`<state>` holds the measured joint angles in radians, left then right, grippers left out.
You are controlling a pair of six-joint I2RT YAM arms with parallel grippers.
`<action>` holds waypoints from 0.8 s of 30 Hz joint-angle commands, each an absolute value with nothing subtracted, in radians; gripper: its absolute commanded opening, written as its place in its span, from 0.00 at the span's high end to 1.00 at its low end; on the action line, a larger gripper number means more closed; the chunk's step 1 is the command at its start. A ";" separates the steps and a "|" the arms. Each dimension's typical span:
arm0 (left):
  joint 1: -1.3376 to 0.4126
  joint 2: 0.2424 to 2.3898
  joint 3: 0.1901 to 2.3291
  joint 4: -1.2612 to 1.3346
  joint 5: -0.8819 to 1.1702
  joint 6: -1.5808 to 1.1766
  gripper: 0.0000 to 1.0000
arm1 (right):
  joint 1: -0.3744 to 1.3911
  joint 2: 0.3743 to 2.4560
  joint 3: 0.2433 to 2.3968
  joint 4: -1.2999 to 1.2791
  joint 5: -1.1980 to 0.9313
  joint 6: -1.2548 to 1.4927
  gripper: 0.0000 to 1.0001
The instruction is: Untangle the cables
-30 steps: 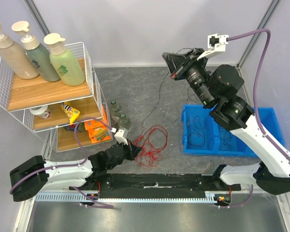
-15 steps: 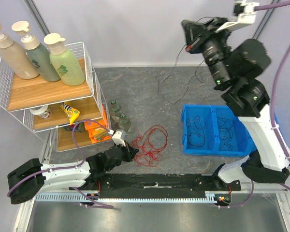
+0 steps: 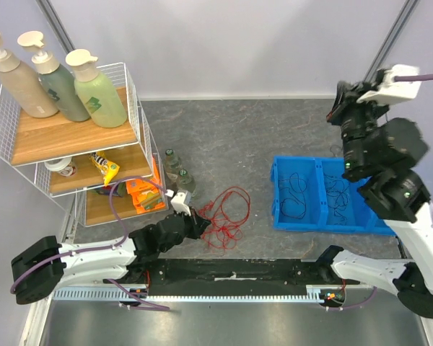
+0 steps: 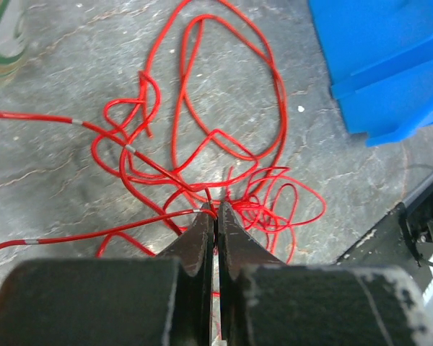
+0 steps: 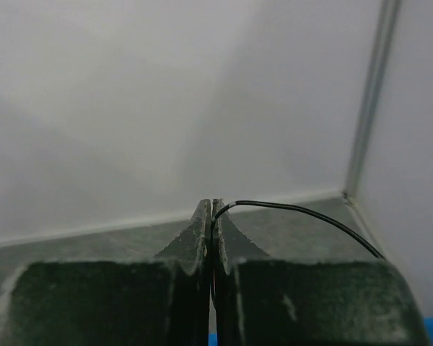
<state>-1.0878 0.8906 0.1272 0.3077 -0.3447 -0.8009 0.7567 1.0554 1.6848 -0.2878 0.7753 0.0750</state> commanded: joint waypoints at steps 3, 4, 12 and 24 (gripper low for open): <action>-1.085 0.876 0.238 0.324 -0.261 -0.680 0.98 | 0.579 0.988 1.333 -0.291 0.957 0.086 1.00; -1.085 0.867 0.251 0.315 -0.252 -0.670 0.98 | 0.546 0.977 1.306 -0.308 0.954 0.122 1.00; -1.086 0.778 0.354 0.204 -0.198 -0.634 0.98 | 0.295 1.011 1.275 -0.483 0.916 0.333 1.00; -1.085 0.739 0.417 0.163 -0.207 -0.598 0.98 | -0.055 1.017 0.832 -0.419 0.125 0.612 1.00</action>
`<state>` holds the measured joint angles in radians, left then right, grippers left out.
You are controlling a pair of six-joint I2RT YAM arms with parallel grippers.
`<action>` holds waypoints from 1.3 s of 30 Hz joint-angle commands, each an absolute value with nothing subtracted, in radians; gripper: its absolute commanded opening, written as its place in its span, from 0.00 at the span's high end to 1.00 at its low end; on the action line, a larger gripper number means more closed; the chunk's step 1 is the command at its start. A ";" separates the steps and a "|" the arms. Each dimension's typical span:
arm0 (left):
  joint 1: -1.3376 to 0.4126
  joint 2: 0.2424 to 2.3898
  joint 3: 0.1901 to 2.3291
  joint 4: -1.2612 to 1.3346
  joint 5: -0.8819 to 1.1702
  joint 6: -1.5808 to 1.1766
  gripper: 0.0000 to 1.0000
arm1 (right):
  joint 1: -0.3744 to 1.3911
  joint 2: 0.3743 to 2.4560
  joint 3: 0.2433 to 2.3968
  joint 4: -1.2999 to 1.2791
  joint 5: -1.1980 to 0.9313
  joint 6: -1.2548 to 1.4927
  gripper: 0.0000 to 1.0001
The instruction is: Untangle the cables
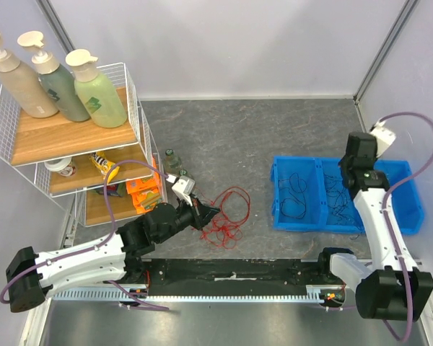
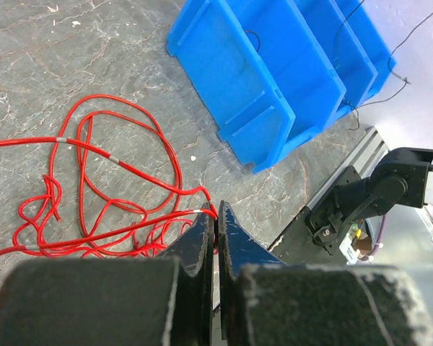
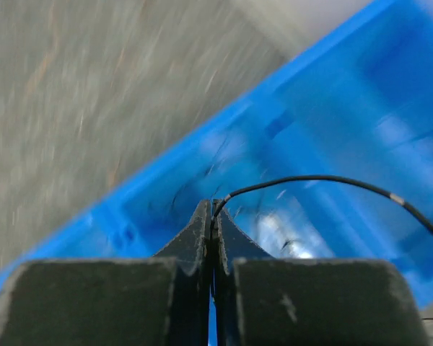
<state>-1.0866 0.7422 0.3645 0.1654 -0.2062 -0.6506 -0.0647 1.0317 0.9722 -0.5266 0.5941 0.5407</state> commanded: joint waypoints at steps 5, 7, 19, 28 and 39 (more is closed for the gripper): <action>-1.085 0.741 0.439 0.155 -0.206 -0.589 0.98 | -0.049 0.904 0.805 -0.434 0.006 0.585 1.00; -1.083 0.745 0.443 0.156 -0.207 -0.589 0.98 | -0.049 0.871 0.869 -0.462 0.027 0.580 1.00; -1.086 0.755 0.479 0.129 -0.202 -0.594 0.98 | -0.051 1.015 1.255 -0.347 0.066 0.629 1.00; -1.086 0.707 0.454 0.117 -0.218 -0.600 0.98 | -0.069 0.887 1.019 -0.297 0.257 0.649 1.00; -1.085 0.756 0.457 0.158 -0.199 -0.588 0.98 | -0.069 0.828 0.839 -0.301 0.245 0.605 1.00</action>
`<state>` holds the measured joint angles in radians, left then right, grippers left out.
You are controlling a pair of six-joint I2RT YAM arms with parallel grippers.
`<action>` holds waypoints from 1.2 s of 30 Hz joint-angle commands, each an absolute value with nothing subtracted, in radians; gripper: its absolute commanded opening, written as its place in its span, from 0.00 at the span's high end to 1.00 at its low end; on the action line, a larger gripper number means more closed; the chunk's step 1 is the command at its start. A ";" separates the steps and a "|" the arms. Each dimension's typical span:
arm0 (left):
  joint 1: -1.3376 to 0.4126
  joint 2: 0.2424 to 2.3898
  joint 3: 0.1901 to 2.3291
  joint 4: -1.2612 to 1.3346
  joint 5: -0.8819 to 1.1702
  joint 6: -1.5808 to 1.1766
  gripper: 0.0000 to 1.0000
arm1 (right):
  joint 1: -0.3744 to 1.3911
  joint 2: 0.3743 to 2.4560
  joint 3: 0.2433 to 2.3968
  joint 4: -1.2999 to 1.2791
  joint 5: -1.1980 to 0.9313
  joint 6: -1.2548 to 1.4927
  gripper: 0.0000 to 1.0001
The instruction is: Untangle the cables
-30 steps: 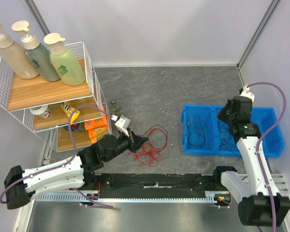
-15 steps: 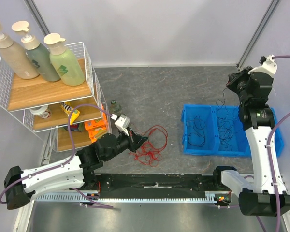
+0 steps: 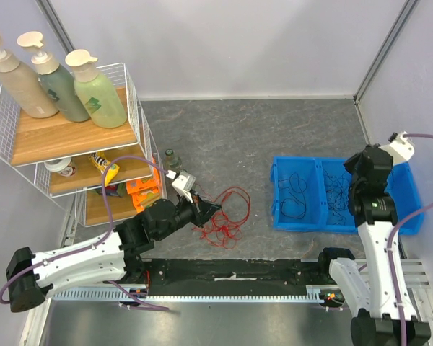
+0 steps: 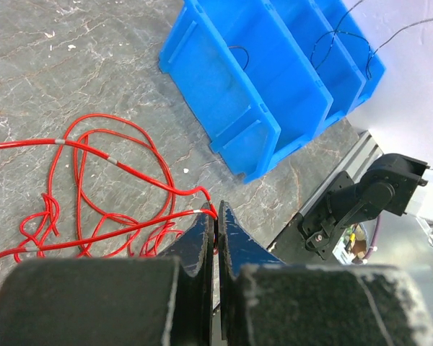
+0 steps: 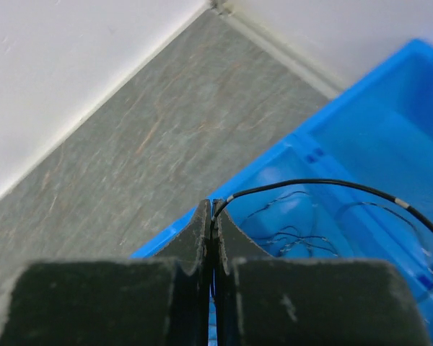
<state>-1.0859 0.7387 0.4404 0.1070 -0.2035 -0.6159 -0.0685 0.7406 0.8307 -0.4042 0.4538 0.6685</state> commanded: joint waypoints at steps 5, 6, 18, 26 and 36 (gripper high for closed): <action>-1.085 0.759 0.469 0.146 -0.199 -0.589 0.98 | -0.069 0.969 0.851 -0.140 -0.191 0.662 1.00; -1.085 0.752 0.466 0.141 -0.202 -0.589 0.98 | -0.068 0.983 0.848 -0.106 -0.248 0.693 1.00; -1.085 0.747 0.485 0.120 -0.201 -0.594 0.98 | -0.069 0.919 0.864 -0.352 0.202 0.741 1.00; -1.085 0.743 0.494 0.126 -0.183 -0.597 0.98 | -0.081 0.957 0.767 -0.437 0.394 0.680 1.00; -1.085 0.716 0.541 0.071 -0.193 -0.554 0.98 | -0.081 0.997 0.767 -0.535 0.135 0.591 0.35</action>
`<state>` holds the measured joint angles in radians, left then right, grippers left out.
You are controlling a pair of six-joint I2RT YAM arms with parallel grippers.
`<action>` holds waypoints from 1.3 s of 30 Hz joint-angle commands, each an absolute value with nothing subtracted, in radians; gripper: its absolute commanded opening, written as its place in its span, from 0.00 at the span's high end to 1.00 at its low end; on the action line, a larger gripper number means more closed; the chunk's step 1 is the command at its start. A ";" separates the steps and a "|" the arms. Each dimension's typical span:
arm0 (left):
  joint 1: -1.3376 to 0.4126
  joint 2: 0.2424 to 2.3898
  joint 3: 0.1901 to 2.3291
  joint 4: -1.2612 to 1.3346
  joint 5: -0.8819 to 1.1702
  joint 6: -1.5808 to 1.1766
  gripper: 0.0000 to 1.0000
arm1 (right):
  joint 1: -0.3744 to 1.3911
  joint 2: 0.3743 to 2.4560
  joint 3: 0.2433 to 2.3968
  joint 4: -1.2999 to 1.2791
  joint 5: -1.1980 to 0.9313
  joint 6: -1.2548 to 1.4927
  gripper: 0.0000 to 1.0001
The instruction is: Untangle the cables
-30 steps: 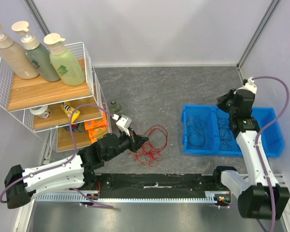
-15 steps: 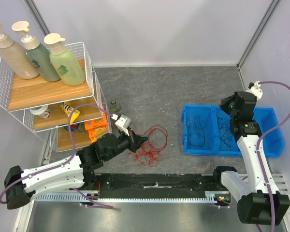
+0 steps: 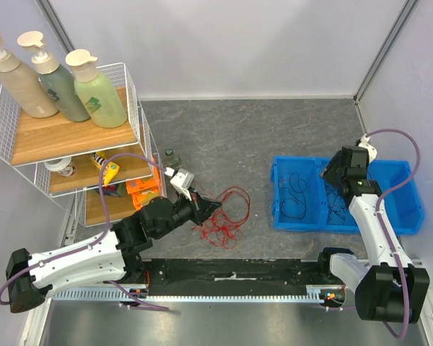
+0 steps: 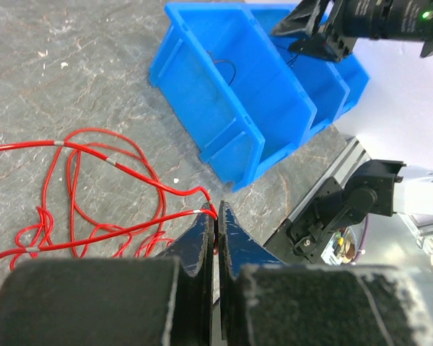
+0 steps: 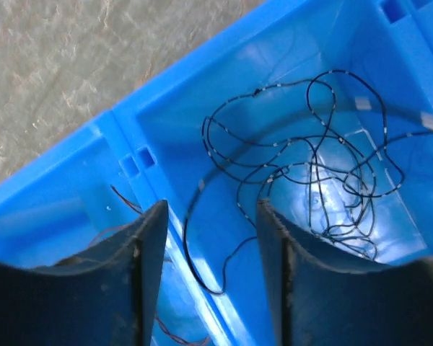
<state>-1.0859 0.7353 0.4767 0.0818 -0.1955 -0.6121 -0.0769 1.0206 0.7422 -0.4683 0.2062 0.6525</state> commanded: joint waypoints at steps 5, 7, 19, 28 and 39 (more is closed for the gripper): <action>-1.085 0.712 0.581 0.071 -0.196 -0.523 0.98 | -0.081 0.898 0.859 -0.626 0.236 0.560 0.02; -1.083 0.715 0.594 0.069 -0.192 -0.514 0.98 | -0.080 0.867 0.905 -0.640 0.204 0.539 0.02; -1.085 0.756 0.612 0.080 -0.164 -0.531 0.98 | 0.038 1.020 1.083 -0.610 0.291 0.549 0.02; -1.085 0.724 0.577 0.103 -0.135 -0.563 0.98 | -0.044 1.123 1.092 -0.600 0.776 0.632 0.08; -1.085 0.759 0.640 0.069 -0.106 -0.492 0.98 | -0.215 1.267 1.039 -0.473 0.395 0.529 0.02</action>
